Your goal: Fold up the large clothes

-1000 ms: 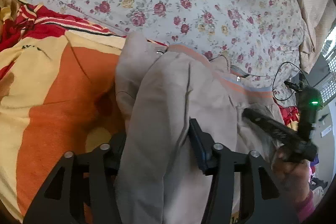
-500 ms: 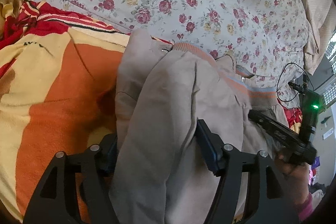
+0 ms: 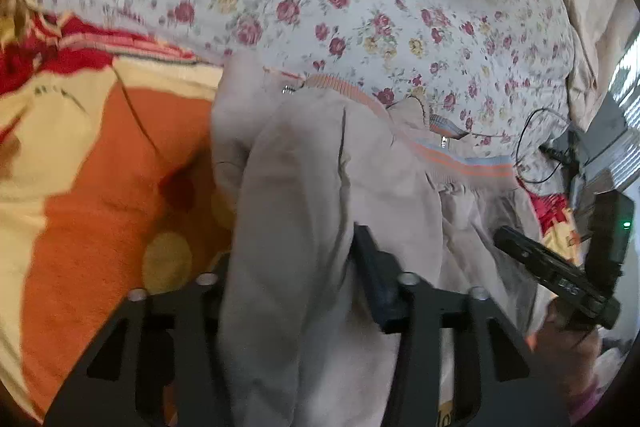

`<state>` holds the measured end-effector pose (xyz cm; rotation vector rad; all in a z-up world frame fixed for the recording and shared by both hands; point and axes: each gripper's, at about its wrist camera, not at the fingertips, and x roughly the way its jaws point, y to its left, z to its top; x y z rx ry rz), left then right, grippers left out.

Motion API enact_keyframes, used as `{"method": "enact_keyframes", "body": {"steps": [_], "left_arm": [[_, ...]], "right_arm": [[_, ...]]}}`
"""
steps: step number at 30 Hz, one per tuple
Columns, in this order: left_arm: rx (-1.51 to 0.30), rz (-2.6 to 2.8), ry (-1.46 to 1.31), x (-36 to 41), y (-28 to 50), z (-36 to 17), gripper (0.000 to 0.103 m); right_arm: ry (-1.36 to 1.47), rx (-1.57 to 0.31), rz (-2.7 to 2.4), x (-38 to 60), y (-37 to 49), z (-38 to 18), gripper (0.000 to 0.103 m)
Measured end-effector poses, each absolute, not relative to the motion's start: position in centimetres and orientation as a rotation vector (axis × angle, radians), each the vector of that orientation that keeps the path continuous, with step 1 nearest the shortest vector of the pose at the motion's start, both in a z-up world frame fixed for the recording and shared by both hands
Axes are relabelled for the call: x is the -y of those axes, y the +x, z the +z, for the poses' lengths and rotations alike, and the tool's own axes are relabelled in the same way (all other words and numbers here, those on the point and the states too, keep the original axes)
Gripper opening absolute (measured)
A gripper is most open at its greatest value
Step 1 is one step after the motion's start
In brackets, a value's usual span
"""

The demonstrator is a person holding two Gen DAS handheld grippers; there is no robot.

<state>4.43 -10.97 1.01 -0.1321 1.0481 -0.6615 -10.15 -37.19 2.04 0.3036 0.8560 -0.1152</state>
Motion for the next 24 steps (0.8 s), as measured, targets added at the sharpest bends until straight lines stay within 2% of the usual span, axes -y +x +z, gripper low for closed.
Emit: {"method": "enact_keyframes", "body": {"steps": [2,8,12,14,19,22,24], "left_arm": [[-1.037,-0.673,-0.134,10.9,4.0,1.8,0.025],[-1.010,-0.735,-0.145,11.7,2.4,5.9,0.020],[-0.946,-0.810,-0.063,15.8,-0.3,10.0,0.014],[-0.928,-0.857,-0.022,18.6,-2.0,11.6,0.011],[-0.953,-1.015,0.055,26.2,-6.1,11.1,0.009],[-1.095,-1.134,0.068,30.5,-8.0,7.7,0.010],[-1.119,-1.144,0.117,31.5,-9.0,6.6,0.021]], "right_arm": [[0.305,-0.860,-0.107,37.3,-11.0,2.0,0.050],[0.387,-0.843,-0.102,39.2,-12.5,1.9,0.050],[0.508,-0.761,-0.146,42.7,-14.3,3.5,0.051],[0.592,-0.720,-0.150,44.6,-15.2,3.6,0.054],[0.857,-0.635,-0.119,49.8,-17.1,2.3,0.056],[1.086,-0.562,-0.063,52.5,-17.8,0.2,0.062],[1.205,-0.524,-0.012,53.2,-17.9,-1.1,0.066]]}}
